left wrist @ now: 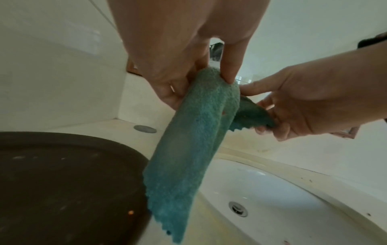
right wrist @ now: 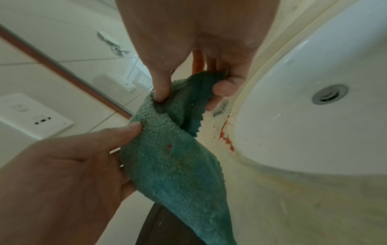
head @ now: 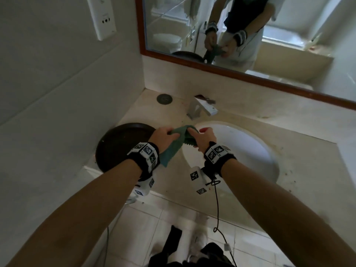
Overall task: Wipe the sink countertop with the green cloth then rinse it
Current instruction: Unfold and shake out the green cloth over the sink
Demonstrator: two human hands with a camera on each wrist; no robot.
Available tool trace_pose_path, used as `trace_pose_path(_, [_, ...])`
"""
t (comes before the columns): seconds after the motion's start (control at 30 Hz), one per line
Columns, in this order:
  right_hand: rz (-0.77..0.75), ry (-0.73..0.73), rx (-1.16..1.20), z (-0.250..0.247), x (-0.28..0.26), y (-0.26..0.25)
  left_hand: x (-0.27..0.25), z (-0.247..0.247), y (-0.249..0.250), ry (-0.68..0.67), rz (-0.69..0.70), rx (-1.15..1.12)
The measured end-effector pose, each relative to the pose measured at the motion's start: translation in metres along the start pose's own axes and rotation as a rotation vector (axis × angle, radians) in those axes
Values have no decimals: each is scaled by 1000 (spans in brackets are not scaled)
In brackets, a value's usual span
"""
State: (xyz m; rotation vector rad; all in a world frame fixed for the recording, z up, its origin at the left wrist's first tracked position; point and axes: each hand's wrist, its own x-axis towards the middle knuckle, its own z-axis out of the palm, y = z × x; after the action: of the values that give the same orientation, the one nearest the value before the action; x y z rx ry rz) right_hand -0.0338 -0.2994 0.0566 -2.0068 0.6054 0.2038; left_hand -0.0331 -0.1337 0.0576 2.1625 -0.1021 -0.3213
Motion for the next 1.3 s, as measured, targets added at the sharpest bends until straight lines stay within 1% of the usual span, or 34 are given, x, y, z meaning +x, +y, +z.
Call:
trace_pose_path(0.07, [22, -27, -87, -20, -3, 6, 2, 12, 13, 4, 38, 5])
trace_pose_path(0.13, [40, -49, -102, -39, -2, 18, 5, 26, 28, 8, 54, -17])
trace_pose_path(0.27, [168, -56, 92, -72, 5, 43, 9, 56, 58, 24, 22, -78])
trace_pose_path(0.33, [188, -111, 165, -90, 8, 52, 11, 71, 73, 38, 7, -99])
trace_pose_path(0.4, [161, -181, 205, -108, 11, 59, 13, 87, 88, 35, 0, -98])
trace_pose_path(0.43, [139, -185, 245, -117, 14, 62, 15, 95, 95, 28, -2, -89])
trace_pose_path(0.5, [114, -153, 411, -135, 21, 67, 18, 110, 109, 15, -8, -73])
trace_pose_path(0.57, [69, -116, 493, -150, 31, 73, 21, 125, 119, 5, -13, -58])
trace_pose_path(0.7, [27, -55, 513, -178, 46, 85, 27, 153, 133, 11, -34, -13])
trace_pose_path(0.87, [-39, -40, 489, -213, 58, 102, 31, 179, 140, -17, -87, 10])
trace_pose_path(1.0, [-62, -87, 472, -230, 66, 110, 26, 193, 146, -90, -171, -32])
trace_pose_path(1.1, [-93, -120, 403, -235, 69, 113, 23, 201, 149, -116, -213, -20])
trace_pose_path(1.23, [-110, -195, 400, -238, 67, 114, 21, 207, 147, -106, -178, -33])
trace_pose_path(1.3, [-117, -227, 412, -239, 61, 113, 19, 209, 149, -125, -155, -105])
